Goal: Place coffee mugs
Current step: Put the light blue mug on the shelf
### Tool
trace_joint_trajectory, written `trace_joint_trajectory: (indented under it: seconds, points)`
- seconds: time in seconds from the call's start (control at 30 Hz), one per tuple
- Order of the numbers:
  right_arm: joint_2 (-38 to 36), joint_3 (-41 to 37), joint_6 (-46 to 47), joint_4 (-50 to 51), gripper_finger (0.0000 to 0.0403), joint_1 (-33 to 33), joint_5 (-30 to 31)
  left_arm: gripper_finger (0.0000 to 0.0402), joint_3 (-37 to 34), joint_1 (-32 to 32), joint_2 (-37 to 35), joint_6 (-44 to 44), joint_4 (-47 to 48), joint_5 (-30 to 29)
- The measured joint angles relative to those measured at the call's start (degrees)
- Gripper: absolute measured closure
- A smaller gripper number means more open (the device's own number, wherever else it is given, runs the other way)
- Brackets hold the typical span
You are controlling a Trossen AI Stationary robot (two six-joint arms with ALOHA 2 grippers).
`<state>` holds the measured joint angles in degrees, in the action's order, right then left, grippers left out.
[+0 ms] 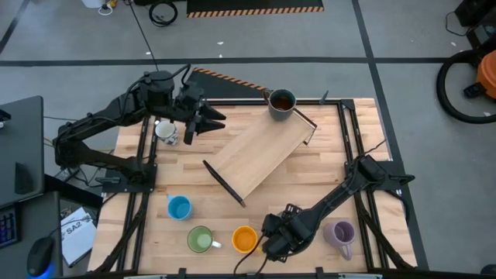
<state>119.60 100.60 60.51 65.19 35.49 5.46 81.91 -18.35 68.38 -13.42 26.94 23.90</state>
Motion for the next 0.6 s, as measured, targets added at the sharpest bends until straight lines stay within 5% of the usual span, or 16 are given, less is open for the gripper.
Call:
trace_joint_trajectory:
  seconds: [0.6]
  points:
    - [0.08,-0.02,0.37,1.6,0.0272,-0.04,-2.8,0.0242,0.0,0.0,0.02,-0.44,0.99,0.0]
